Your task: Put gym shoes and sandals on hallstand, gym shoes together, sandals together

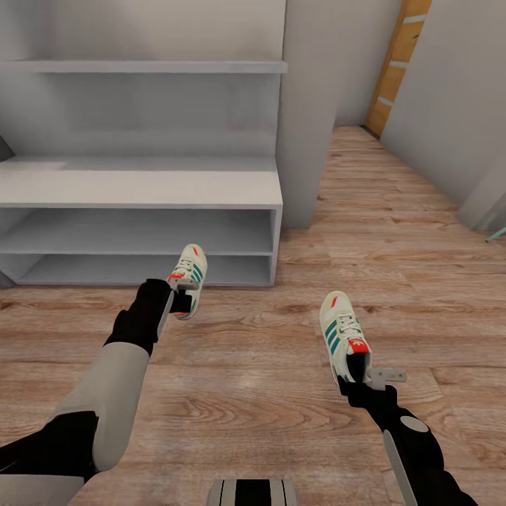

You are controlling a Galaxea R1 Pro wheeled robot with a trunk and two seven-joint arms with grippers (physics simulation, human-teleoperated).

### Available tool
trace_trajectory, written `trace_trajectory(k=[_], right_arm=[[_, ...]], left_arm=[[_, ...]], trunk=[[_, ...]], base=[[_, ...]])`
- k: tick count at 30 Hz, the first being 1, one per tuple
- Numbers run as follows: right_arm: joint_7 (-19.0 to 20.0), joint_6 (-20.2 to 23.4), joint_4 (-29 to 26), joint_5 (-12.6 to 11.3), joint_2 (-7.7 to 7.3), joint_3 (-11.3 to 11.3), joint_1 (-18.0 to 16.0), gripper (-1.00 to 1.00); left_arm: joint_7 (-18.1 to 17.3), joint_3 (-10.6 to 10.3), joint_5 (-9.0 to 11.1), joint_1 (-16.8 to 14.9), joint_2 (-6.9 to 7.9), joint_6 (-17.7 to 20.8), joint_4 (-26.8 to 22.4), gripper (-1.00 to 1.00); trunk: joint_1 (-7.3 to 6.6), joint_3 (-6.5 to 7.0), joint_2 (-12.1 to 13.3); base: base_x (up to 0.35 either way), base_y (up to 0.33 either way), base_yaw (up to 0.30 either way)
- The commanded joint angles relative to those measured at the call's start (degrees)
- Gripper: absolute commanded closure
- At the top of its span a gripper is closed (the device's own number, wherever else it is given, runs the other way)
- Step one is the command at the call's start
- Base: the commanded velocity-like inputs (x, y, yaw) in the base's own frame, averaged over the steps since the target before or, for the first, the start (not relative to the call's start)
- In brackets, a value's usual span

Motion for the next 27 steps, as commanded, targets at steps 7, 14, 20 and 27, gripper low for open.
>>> trace_trajectory(k=[7, 14, 20, 27], right_arm=[[0.05, 0.31, -0.07, 0.01, -0.01, -0.02, -0.02, 1.0], [0.05, 0.31, -0.05, 0.01, -0.01, -0.02, -0.02, 1.0], [0.05, 0.31, -0.06, 0.01, 0.0, -0.01, -0.02, 1.0], [0.05, 0.31, -0.09, 0.01, -0.01, -0.01, -0.02, 1.0]], left_arm=[[-0.51, 0.22, -0.67, -0.08, -0.07, 0.3, -0.12, 1.0], [-0.51, -0.06, -0.69, -0.08, -0.08, 0.24, -0.09, 1.0], [-0.52, -0.15, -0.69, -0.08, -0.07, 0.23, -0.12, 1.0], [-0.53, -0.14, -0.69, -0.08, -0.07, 0.23, -0.13, 1.0]], trunk=[[-0.01, -0.04, -0.02], [-0.01, -0.04, -0.02], [-0.01, -0.04, -0.02], [0.65, -0.58, -1.22]], base=[[0.0, 0.0, 0.0], [0.0, 0.0, 0.0], [0.0, 0.0, 0.0], [0.0, 0.0, 0.0]])
